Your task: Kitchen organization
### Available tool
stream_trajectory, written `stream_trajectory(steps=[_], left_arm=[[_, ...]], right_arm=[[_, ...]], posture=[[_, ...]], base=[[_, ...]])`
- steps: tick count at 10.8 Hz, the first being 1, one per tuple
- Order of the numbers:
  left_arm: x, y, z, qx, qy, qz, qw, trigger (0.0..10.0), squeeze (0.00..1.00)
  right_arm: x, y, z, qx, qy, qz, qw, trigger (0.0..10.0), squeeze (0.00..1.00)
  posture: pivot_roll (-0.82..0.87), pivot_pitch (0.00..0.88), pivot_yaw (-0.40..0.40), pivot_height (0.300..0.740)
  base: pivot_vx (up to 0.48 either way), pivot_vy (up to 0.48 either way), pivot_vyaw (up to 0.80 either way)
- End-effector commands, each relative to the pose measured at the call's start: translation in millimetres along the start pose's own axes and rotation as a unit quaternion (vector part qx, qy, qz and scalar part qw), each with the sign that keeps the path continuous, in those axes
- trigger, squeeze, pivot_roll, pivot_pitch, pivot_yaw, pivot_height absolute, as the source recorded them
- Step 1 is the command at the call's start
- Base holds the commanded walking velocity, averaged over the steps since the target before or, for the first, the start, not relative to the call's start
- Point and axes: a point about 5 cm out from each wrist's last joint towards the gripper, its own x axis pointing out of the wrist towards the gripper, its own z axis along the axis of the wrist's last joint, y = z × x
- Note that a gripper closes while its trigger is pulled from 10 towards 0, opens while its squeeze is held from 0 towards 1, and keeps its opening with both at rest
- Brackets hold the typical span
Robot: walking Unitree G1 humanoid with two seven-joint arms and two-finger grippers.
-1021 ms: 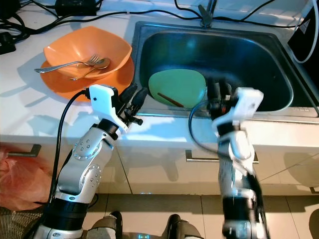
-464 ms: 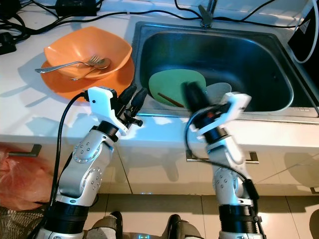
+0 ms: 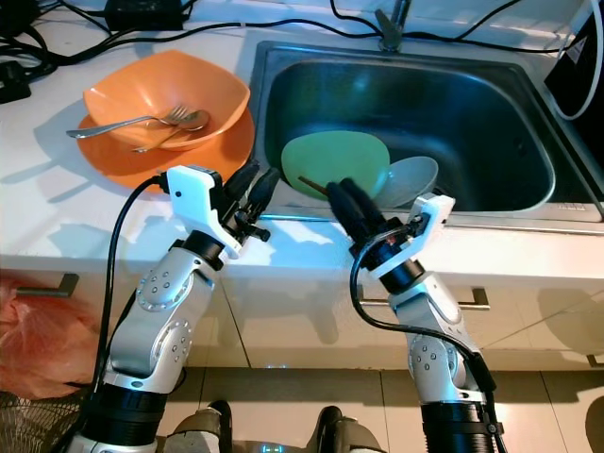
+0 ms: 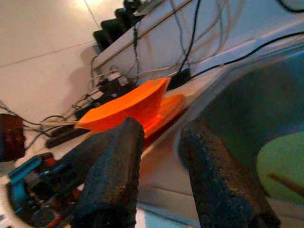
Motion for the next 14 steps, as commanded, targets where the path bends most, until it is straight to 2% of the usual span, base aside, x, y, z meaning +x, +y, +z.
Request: stream_trajectory(steps=[1, 5, 9, 10, 11, 12, 13, 14], left_arm=[[-2.4, -2.0, -4.5, 0.005, 0.017, -0.003, 1.0, 10.0, 0.0], [-2.8, -0.9, -0.1, 0.012, 0.013, -0.008, 1.0, 10.0, 0.0], [-2.8, -0.3, 7.8, 0.019, 0.007, -0.008, 1.0, 10.0, 0.0], [-2.2, -7.2, 23.7, 0.014, -0.015, -0.033, 0.999, 10.0, 0.0], [1.0, -8.1, 47.6, 0.039, -0.054, -0.036, 0.997, 10.0, 0.0], [4.8, -5.7, 69.6, 0.055, -0.096, -0.023, 0.994, 10.0, 0.0], [8.5, -0.9, 101.2, 0.073, -0.163, 0.009, 0.984, 10.0, 0.0], [9.1, 6.3, 122.1, 0.078, -0.202, 0.04, 0.975, 10.0, 0.0]], right_arm=[[1.1, 6.8, 5.6, 0.01, -0.005, 0.041, 0.999, 10.0, 0.0], [-1.9, 15.1, 2.0, 0.03, -0.031, 0.113, 0.993, 10.0, 0.0], [4.8, 11.6, 2.9, 0.031, -0.04, 0.108, 0.993, 10.0, 0.0], [4.9, 10.1, 2.1, 0.028, -0.038, 0.104, 0.993, 10.0, 0.0], [5.0, 9.5, 2.1, 0.028, -0.039, 0.102, 0.994, 10.0, 0.0], [5.3, 8.8, 1.5, 0.03, -0.039, 0.1, 0.994, 10.0, 0.0], [6.4, 8.2, 0.2, 0.031, -0.038, 0.099, 0.994, 10.0, 0.0], [7.3, 7.8, -0.7, 0.031, -0.038, 0.099, 0.994, 10.0, 0.0]], posture=[[0.18, 0.199, -0.072, 0.74], [0.19, 0.2, -0.066, 0.74], [0.19, 0.198, -0.064, 0.74], [0.19, 0.199, -0.064, 0.74], [0.2, 0.201, -0.065, 0.74], [0.21, 0.199, -0.065, 0.74], [0.21, 0.198, -0.065, 0.74], [0.21, 0.194, -0.065, 0.74]], base=[[0.0, 0.0, 0.0], [0.0, 0.0, 0.0], [0.0, 0.0, 0.0], [0.0, 0.0, 0.0], [0.0, 0.0, 0.0], [0.0, 0.0, 0.0], [0.0, 0.0, 0.0], [0.0, 0.0, 0.0]])
